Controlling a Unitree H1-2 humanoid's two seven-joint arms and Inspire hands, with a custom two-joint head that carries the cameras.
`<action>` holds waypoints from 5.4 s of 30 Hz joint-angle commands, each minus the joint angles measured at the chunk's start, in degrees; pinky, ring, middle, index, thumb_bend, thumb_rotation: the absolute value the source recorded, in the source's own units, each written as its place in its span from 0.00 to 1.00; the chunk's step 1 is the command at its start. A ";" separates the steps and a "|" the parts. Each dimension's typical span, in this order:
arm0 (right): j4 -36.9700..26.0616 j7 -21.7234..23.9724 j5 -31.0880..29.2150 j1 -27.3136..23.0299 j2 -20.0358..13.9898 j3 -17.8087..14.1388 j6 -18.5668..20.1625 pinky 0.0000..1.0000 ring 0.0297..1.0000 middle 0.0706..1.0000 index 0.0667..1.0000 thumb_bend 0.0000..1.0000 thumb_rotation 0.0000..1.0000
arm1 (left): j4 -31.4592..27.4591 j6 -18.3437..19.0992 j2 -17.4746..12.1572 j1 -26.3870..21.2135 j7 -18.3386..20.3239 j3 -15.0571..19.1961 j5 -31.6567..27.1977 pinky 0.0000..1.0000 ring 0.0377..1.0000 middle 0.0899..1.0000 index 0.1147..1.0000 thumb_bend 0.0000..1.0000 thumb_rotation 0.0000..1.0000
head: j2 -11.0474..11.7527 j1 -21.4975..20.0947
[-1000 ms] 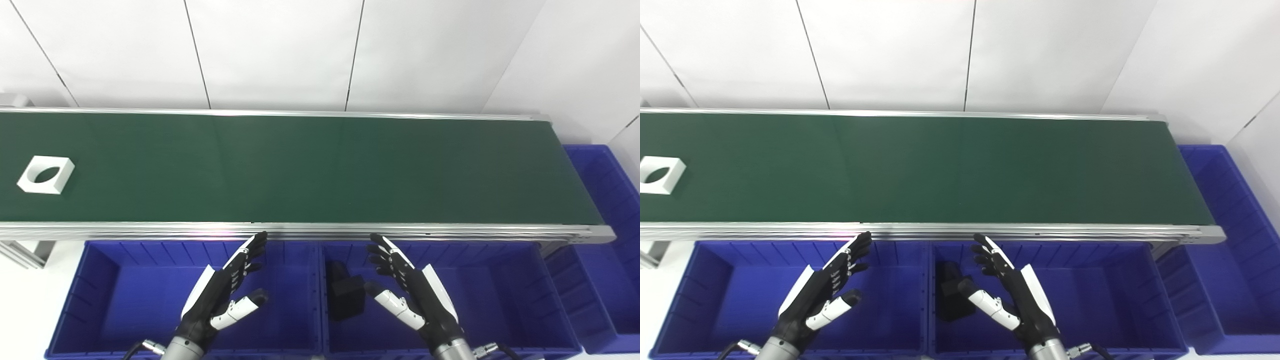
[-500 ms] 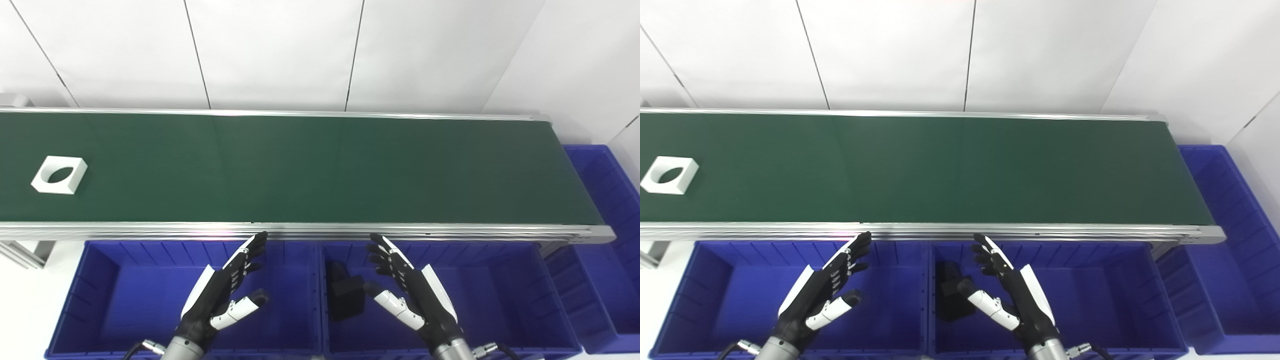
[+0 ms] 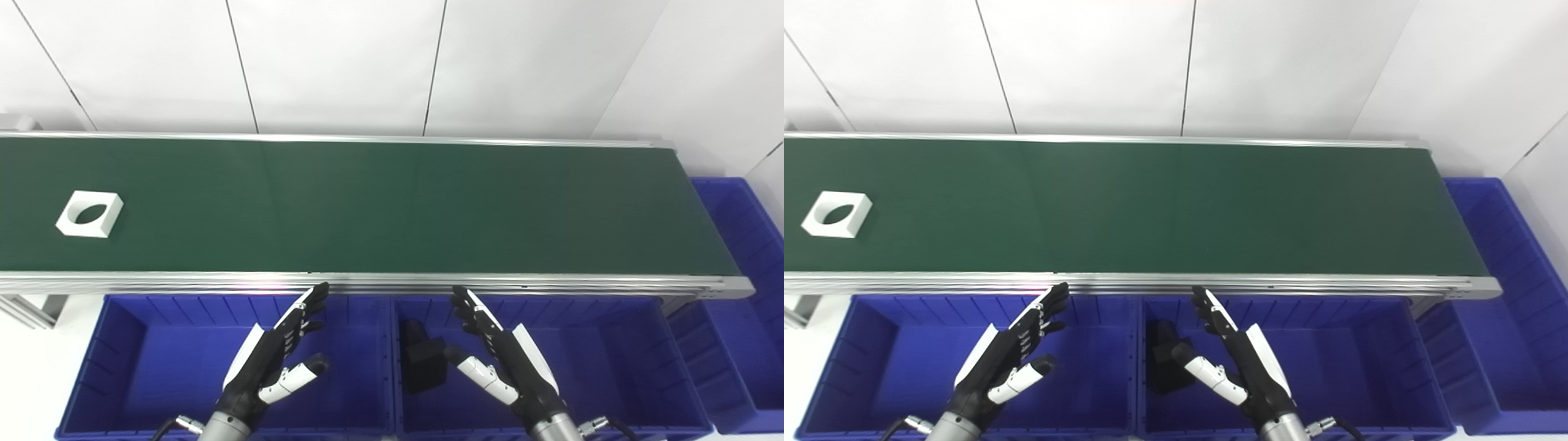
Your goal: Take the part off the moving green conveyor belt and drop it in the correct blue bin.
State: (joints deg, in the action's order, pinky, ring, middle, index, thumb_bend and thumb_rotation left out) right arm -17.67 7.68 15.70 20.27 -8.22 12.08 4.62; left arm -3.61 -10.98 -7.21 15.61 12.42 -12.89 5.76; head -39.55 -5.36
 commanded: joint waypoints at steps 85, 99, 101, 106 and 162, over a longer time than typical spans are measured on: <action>11.55 -3.93 -6.56 -3.26 0.61 -2.83 -19.18 0.82 0.84 0.86 0.97 0.66 0.75 | -9.32 4.35 -3.93 -22.47 -0.97 7.19 2.96 0.86 0.93 0.96 0.92 0.75 0.49 | 5.86 3.08; 13.84 -3.39 -8.67 -4.13 0.12 -3.34 -23.09 0.84 0.84 0.86 1.00 0.65 0.77 | 3.65 9.47 -8.50 -32.91 -1.60 7.14 11.97 0.96 1.00 1.00 0.95 0.81 0.42 | 4.72 5.00; 14.38 -3.29 -8.71 -4.39 -0.08 -3.45 -23.75 0.84 0.84 0.86 1.00 0.65 0.77 | 5.86 9.22 -9.12 -34.23 -1.58 7.07 12.46 0.95 1.00 1.00 0.95 0.82 0.40 | 4.67 5.33; 15.57 -3.43 -8.47 -4.84 -0.25 -3.59 -25.30 0.83 0.84 0.85 0.99 0.66 0.78 | 11.37 8.13 -11.13 -37.49 -1.66 6.23 14.49 0.91 0.98 1.00 0.96 0.85 0.33 | 4.66 5.73; 15.99 -0.97 -12.62 -3.50 -1.75 -5.81 -29.02 0.85 0.87 0.87 1.00 0.64 0.79 | 38.12 12.16 -12.36 -49.48 -2.70 -7.28 30.62 0.31 0.36 0.41 0.42 0.51 0.00 | 4.11 10.26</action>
State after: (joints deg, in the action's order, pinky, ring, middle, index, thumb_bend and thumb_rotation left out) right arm -0.30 6.62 3.96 16.89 -9.94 6.64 -21.62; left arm 35.16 0.92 -19.17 -32.14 8.97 -20.05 36.84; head -35.51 4.83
